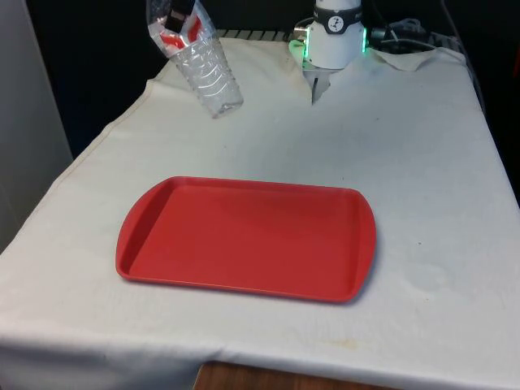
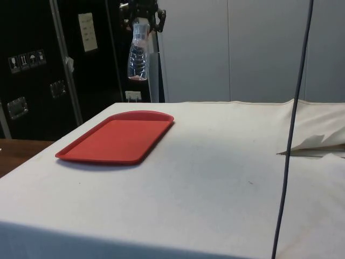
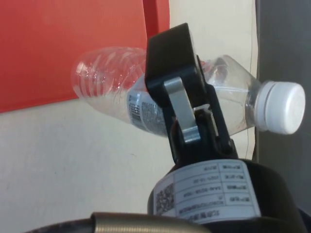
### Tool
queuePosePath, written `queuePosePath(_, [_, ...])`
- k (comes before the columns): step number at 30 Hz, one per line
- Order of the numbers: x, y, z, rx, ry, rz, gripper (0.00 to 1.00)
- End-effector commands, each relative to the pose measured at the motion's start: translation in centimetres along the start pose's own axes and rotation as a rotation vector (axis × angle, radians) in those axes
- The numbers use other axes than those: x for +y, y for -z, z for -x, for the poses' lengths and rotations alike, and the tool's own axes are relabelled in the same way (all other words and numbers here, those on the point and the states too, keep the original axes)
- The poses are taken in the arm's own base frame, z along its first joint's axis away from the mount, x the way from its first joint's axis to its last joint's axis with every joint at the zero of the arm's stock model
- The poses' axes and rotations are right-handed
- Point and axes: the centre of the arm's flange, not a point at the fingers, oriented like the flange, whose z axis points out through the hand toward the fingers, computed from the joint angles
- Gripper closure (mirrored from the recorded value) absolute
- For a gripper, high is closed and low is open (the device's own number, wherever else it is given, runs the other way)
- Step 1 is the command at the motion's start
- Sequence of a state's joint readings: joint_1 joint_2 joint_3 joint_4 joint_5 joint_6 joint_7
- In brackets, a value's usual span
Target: Place the bottle upright on the tray.
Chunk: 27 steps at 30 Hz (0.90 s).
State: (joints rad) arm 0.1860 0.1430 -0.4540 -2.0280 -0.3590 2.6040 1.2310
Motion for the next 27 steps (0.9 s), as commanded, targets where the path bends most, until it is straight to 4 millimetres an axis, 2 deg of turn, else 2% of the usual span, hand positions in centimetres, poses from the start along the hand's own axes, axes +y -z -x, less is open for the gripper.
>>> queuePosePath(1, [-0.27, 0.01, 0.18, -0.006, 0.012, -0.02, 0.72])
queuePosePath(27, [-0.74, -0.7, 0.72, 0.018, 0.148, -0.069, 0.72])
